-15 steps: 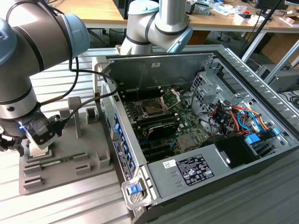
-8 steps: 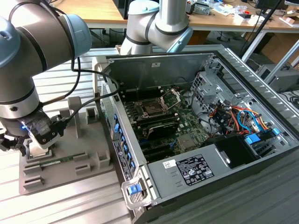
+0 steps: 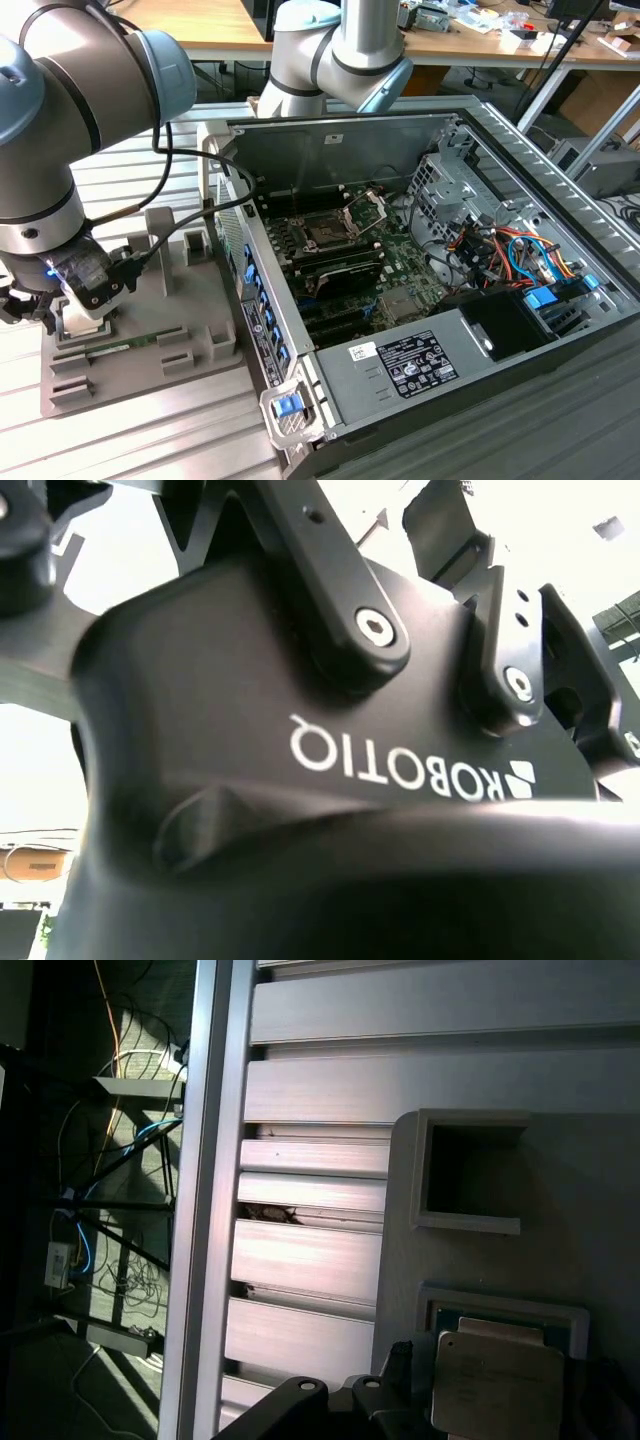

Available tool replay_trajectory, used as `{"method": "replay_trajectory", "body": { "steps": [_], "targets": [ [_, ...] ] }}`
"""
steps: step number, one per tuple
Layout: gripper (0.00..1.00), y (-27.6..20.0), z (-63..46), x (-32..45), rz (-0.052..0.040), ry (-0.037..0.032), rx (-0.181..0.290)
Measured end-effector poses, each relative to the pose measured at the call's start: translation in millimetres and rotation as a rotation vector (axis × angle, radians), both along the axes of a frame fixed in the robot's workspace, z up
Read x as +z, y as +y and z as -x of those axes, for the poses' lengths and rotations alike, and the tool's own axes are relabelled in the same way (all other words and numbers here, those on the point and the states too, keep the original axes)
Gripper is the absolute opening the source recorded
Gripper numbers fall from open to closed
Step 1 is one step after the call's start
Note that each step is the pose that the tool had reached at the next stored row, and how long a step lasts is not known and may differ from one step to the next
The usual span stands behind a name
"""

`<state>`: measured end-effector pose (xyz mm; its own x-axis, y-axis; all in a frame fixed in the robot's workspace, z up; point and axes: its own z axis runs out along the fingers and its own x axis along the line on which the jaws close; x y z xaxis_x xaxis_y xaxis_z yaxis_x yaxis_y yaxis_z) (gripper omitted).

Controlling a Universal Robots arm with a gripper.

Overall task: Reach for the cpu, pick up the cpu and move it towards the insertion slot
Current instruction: 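Pick up the cpu and move it towards the insertion slot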

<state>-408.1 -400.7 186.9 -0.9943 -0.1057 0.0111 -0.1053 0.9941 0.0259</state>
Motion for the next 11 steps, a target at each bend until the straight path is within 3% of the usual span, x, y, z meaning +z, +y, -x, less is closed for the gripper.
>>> {"method": "replay_trajectory", "body": {
  "steps": [7,9,11],
  "targets": [
    [0.71,0.0,-0.1,0.0,0.0,0.0,0.0],
    [0.58,0.0,0.0,0.1,0.0001,0.0002,0.0],
    [0.55,0.0,-0.1,0.0,0.0001,0.0001,0.0]
  ]
}}
